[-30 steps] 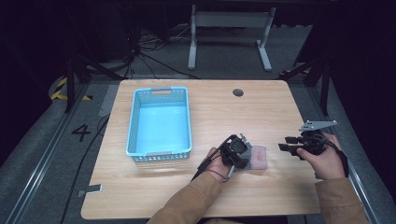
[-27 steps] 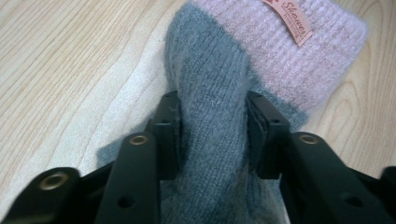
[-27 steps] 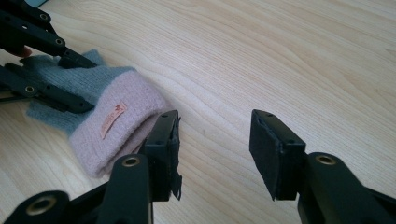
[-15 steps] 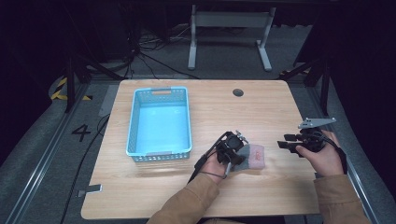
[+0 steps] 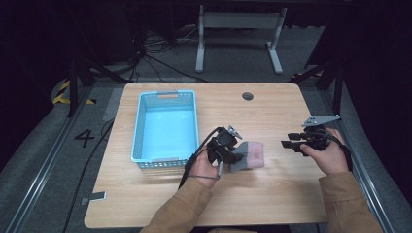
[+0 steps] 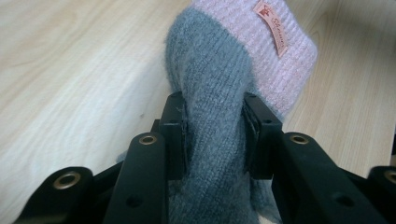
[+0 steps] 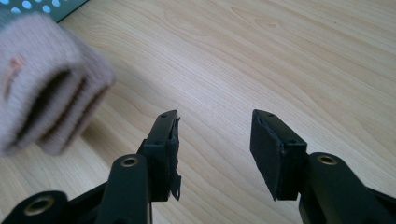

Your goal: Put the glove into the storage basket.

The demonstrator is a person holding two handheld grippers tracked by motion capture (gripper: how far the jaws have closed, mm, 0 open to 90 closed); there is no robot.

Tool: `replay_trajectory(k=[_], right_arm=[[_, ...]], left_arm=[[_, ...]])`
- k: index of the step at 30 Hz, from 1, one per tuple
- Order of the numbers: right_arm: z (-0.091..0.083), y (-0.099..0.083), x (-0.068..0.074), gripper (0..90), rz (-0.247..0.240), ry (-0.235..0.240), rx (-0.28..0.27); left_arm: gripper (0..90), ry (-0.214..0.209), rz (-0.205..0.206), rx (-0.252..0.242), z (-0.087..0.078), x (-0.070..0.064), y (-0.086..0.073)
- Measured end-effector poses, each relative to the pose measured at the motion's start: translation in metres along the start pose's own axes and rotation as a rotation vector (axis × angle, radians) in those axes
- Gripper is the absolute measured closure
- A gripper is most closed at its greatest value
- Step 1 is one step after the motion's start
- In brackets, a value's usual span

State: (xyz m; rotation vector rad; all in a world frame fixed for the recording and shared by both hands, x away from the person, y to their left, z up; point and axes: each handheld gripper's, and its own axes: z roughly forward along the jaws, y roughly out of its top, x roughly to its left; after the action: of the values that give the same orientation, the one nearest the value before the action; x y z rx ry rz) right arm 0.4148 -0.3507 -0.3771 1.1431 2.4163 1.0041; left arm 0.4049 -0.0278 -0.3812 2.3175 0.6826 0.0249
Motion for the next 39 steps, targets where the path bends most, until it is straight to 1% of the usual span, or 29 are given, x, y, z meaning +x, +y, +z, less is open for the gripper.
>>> replay_trajectory(k=[6, 7, 8, 10, 11, 13, 15, 20, 21, 22, 23, 25, 26, 27, 28, 29, 30, 32, 34, 35, 37, 38, 39], right_arm=[[0.006, 0.006, 0.001, 53.0, -0.007, 0.012, 0.003], [0.007, 0.006, 0.001, 52.9, -0.006, 0.010, 0.006], [0.007, 0.006, 0.001, 52.9, -0.006, 0.010, 0.006], [0.009, 0.006, 0.001, 52.9, -0.008, 0.008, 0.012], [0.010, 0.006, 0.000, 52.8, -0.006, 0.009, 0.013], [0.011, 0.006, 0.000, 52.7, -0.002, 0.011, 0.014], [0.012, 0.005, 0.000, 52.6, -0.001, 0.009, 0.016], [0.012, 0.003, -0.001, 52.5, 0.002, 0.008, 0.023], [0.012, 0.002, -0.001, 52.5, 0.002, 0.006, 0.023], [0.012, 0.002, -0.001, 52.5, 0.005, 0.006, 0.023], [0.012, 0.001, -0.001, 52.5, 0.005, 0.007, 0.022], [0.012, -0.001, 0.000, 52.5, 0.009, 0.003, 0.028], [0.012, -0.001, 0.000, 52.5, 0.009, 0.003, 0.028], [0.012, -0.003, 0.000, 52.5, 0.012, 0.004, 0.033], [0.012, -0.004, 0.000, 52.5, 0.010, 0.001, 0.033], [0.012, -0.004, 0.000, 52.5, 0.015, 0.000, 0.035], [0.011, -0.005, 0.000, 52.5, 0.015, -0.002, 0.037], [0.011, -0.005, 0.000, 52.5, 0.015, 0.000, 0.035], [0.010, -0.006, 0.000, 52.5, 0.018, -0.003, 0.034], [0.010, -0.006, 0.000, 52.5, 0.019, -0.003, 0.033], [0.011, -0.008, 0.000, 52.5, 0.017, -0.003, 0.036], [0.011, -0.008, 0.000, 52.5, 0.017, -0.003, 0.036], [0.010, -0.010, 0.000, 52.4, 0.020, -0.004, 0.045]], left_arm=[[66.3, 0.018, -0.024, -0.024, -0.025, 0.013, -0.006], [66.3, 0.016, -0.036, -0.030, -0.030, 0.015, -0.007], [66.2, 0.016, -0.036, -0.030, -0.030, 0.015, -0.007], [66.1, 0.003, -0.051, -0.046, -0.041, 0.020, -0.008], [65.9, -0.014, -0.072, -0.048, -0.046, 0.023, -0.008], [65.8, -0.028, -0.084, -0.051, -0.052, 0.028, -0.009], [65.7, -0.010, -0.069, -0.053, -0.060, 0.032, -0.011], [65.6, 0.036, -0.070, -0.065, -0.077, 0.045, -0.016], [65.6, 0.036, -0.070, -0.065, -0.077, 0.045, -0.016], [65.6, 0.055, -0.070, -0.069, -0.085, 0.052, -0.019], [65.6, 0.063, -0.071, -0.071, -0.088, 0.055, -0.020], [65.6, 0.073, -0.079, -0.078, -0.094, 0.060, -0.022], [65.6, 0.073, -0.079, -0.078, -0.094, 0.060, -0.022], [65.6, 0.086, -0.086, -0.080, -0.101, 0.066, -0.023], [65.6, 0.086, -0.086, -0.080, -0.101, 0.066, -0.023], [65.6, 0.100, -0.090, -0.089, -0.106, 0.071, -0.025], [65.6, 0.100, -0.090, -0.089, -0.106, 0.071, -0.025], [65.5, 0.117, -0.104, -0.091, -0.113, 0.080, -0.028], [65.3, 0.136, -0.101, -0.090, -0.117, 0.086, -0.030], [65.3, 0.141, -0.107, -0.090, -0.119, 0.089, -0.031], [65.1, 0.148, -0.113, -0.093, -0.122, 0.094, -0.033], [65.1, 0.148, -0.113, -0.093, -0.122, 0.094, -0.033], [65.1, 0.160, -0.119, -0.088, -0.126, 0.100, -0.035]])
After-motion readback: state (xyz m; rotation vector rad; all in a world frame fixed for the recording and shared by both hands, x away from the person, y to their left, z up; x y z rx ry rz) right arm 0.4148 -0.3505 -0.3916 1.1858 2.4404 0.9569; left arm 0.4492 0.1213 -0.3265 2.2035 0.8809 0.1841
